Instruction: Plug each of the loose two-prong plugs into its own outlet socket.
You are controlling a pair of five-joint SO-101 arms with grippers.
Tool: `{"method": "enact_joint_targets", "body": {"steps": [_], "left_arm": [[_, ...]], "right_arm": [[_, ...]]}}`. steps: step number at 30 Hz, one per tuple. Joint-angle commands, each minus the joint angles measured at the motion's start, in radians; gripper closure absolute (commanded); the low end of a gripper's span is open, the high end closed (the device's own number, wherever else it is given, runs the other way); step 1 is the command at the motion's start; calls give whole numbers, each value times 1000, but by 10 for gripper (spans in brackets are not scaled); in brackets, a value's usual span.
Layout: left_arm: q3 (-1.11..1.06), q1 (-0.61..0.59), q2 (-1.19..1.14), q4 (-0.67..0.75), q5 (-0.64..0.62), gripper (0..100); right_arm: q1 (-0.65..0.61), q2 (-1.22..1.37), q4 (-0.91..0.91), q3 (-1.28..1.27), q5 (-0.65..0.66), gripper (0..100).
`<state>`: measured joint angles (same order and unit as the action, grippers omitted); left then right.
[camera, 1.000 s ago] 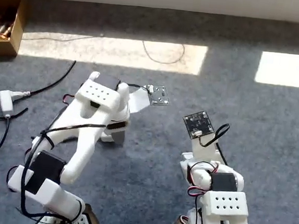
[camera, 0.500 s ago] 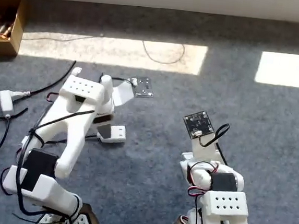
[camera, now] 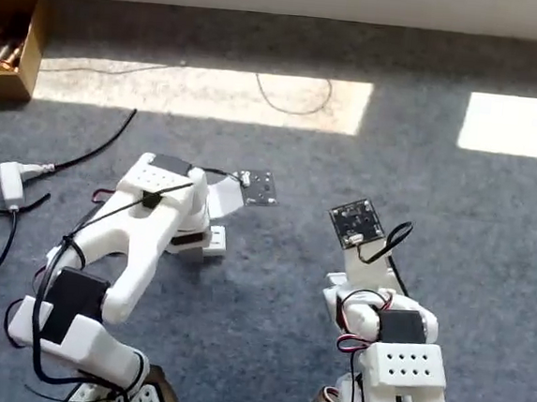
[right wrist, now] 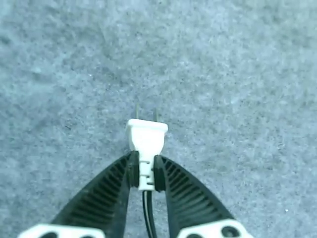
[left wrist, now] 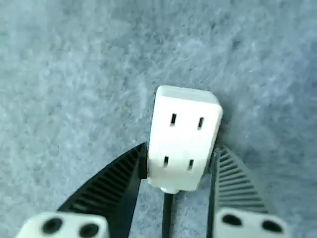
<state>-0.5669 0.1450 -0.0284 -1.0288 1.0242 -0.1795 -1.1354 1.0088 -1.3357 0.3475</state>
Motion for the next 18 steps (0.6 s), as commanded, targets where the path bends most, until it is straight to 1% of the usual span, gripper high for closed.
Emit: {"method": "enact_joint_targets", "body": {"steps": [1,9,11,13,15,17,18], "left_arm": [[2,81,5,15,-3,909],[39,288,5,-14,-117,918],[39,311,5,-14,-141,894],[38,294,10,-14,-172,805],[44,252,21,-31,-199,686],[94,206,42,-95,-209,596],[120,185,59,-133,-207,579]], "right_arm": [[-8,-18,-15,2,0,991],[-8,-18,-15,2,0,991],[-8,-18,-15,2,0,991],[-8,-18,-15,2,0,991],[-8,-18,-15,2,0,991],[-8,-15,-12,5,0,991],[-8,-13,-10,8,0,991]]}}
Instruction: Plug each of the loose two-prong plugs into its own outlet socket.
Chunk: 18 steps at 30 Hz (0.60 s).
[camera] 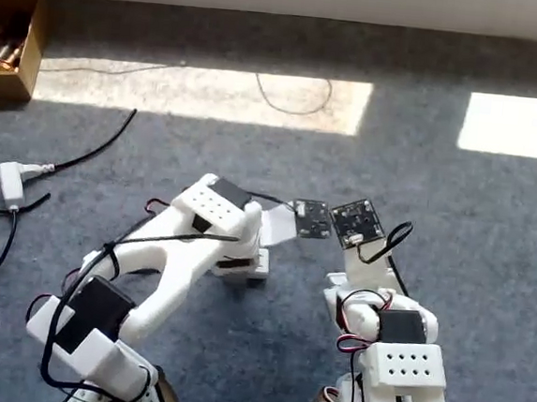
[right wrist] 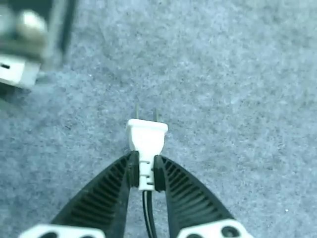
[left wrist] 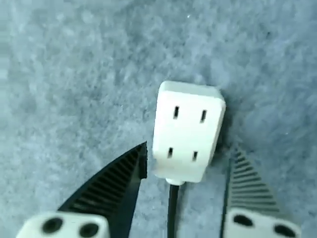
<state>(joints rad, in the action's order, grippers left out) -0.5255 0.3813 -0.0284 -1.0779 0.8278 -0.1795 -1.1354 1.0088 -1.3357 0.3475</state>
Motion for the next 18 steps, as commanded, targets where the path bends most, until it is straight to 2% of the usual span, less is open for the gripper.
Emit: {"method": "enact_joint_targets", "body": {"steps": [1,6,8,11,15,18], "left_arm": [[110,-62,81,-121,-11,582],[259,-71,232,-270,-35,593],[298,-77,306,-293,-135,593],[275,-117,406,-285,-391,598],[56,-260,553,-87,-694,635],[-229,-338,737,97,-741,623]], "right_arm": [[-8,-13,-10,8,0,991],[-10,-12,-7,16,0,991],[-25,-10,38,70,20,991],[-122,-10,194,263,21,991],[-318,-5,251,473,18,991],[-478,28,136,476,25,991]]}}
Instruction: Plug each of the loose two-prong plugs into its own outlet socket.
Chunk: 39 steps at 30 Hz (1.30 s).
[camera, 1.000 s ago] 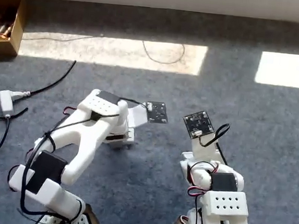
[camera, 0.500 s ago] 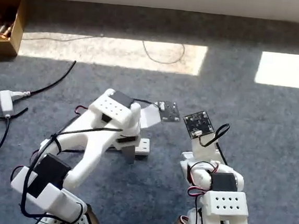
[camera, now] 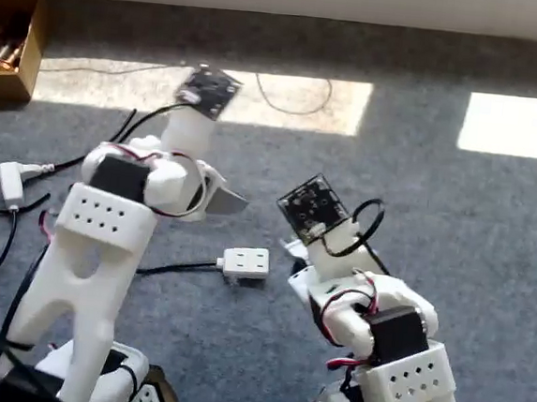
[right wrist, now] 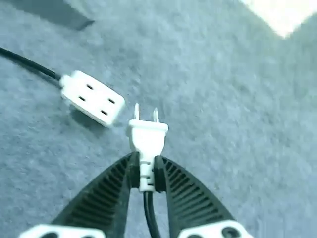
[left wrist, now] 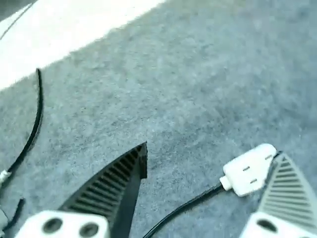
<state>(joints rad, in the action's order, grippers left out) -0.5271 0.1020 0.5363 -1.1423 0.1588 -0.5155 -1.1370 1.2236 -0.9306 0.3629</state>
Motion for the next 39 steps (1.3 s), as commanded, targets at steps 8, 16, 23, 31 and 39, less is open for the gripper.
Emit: {"method": "enact_joint_targets", "body": {"steps": [8,16,23,31,39], "left_arm": [[-743,-174,849,245,-75,610],[-839,-177,1101,221,-75,611],[-852,-81,1101,190,-69,611],[-863,-36,1101,181,-66,611],[-878,-13,1101,186,-40,672]], "right_arm": [[-354,297,-354,67,-94,991],[-375,314,-352,62,-94,991],[-294,249,-351,71,-95,991],[-272,217,-348,73,-92,991],[-272,217,-344,84,-92,991]]}}
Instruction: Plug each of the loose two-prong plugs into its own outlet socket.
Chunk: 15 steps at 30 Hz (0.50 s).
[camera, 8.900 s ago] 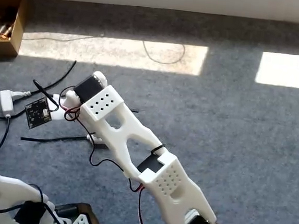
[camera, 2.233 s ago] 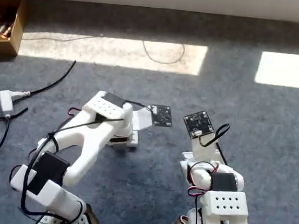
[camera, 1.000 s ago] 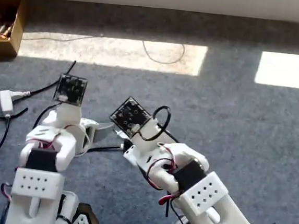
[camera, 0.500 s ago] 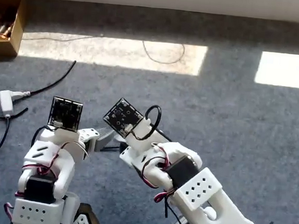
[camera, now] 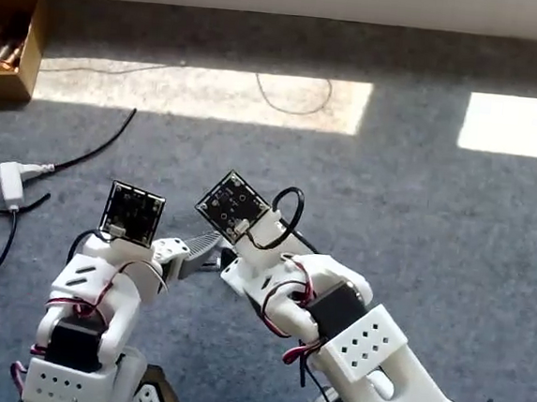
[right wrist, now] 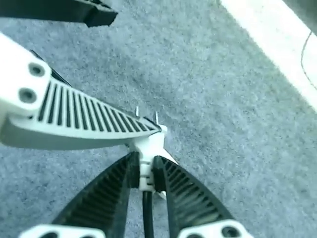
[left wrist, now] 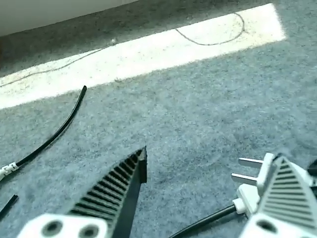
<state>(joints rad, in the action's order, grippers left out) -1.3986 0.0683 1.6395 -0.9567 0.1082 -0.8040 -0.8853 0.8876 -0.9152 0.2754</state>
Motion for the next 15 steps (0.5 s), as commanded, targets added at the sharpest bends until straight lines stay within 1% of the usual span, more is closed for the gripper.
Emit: {"method": "enact_joint_targets", "body": {"steps": [1,7,11,15], "left_arm": [[-8,19,-2,0,11,686],[-12,19,-2,2,11,694],[-8,8,1,2,9,694],[12,-82,-1,9,5,694]], "right_arm": [[16,-35,12,81,-5,991],[16,-35,113,197,-5,991],[16,-27,122,202,-3,991],[21,-31,125,133,0,991]]}}
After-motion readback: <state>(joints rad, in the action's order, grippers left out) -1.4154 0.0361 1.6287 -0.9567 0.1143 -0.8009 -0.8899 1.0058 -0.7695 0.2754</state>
